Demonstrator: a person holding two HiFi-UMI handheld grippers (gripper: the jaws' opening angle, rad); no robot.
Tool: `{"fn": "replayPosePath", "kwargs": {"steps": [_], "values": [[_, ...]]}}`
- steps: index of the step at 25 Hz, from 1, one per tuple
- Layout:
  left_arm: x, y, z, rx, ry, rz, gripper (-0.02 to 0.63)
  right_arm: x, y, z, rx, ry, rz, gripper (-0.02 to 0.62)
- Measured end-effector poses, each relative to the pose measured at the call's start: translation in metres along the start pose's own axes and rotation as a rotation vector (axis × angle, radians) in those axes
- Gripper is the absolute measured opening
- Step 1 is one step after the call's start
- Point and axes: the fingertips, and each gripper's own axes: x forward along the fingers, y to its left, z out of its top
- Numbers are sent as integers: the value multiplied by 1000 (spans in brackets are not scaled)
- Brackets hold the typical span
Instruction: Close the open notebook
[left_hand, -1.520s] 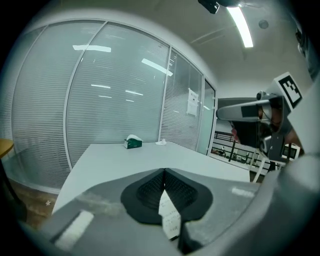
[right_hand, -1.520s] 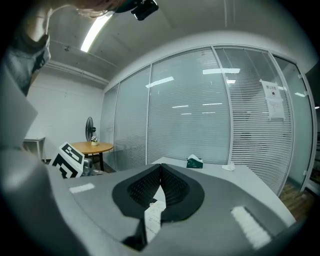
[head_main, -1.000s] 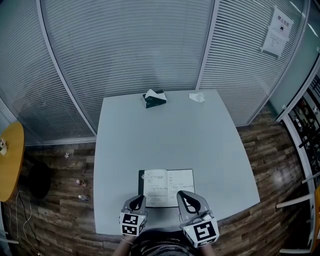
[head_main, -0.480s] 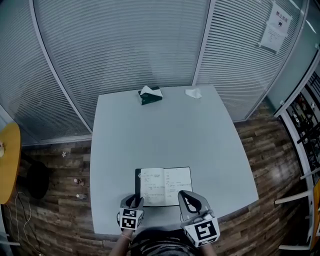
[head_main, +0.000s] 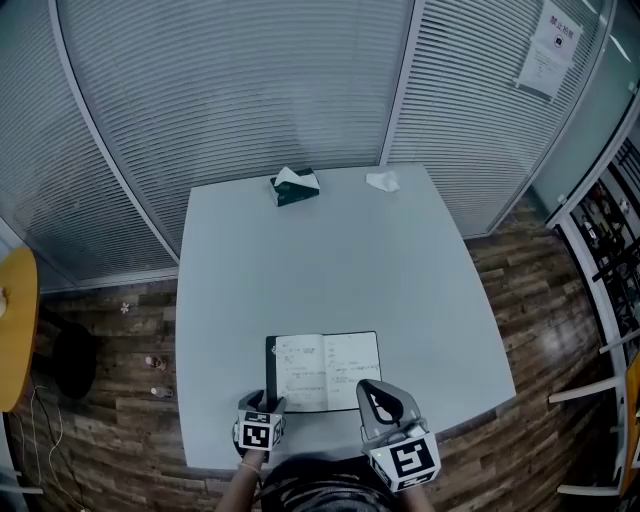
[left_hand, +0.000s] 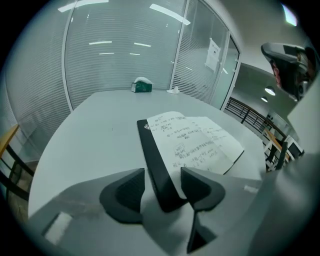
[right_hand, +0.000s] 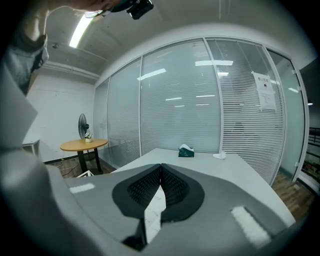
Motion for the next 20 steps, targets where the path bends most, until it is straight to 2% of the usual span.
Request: {"fn": "replayPosePath", "kwargs": {"steps": [3, 5, 9, 14, 20], "values": [[1, 2, 1, -56, -18, 10, 222, 1, -4, 0, 9, 5, 0, 2], [1, 1, 1, -57, -18, 16, 222, 0, -7, -1, 19, 4, -2, 2], [2, -4, 1, -72, -6, -9, 222, 1, -9, -3, 39, -1, 0, 2], [-1, -3, 2, -179, -23, -42, 222, -2, -12, -4, 48, -9, -4, 2], [-9, -2, 8, -225, -37, -61, 215, -2, -13, -4, 51, -12, 0, 2]]}}
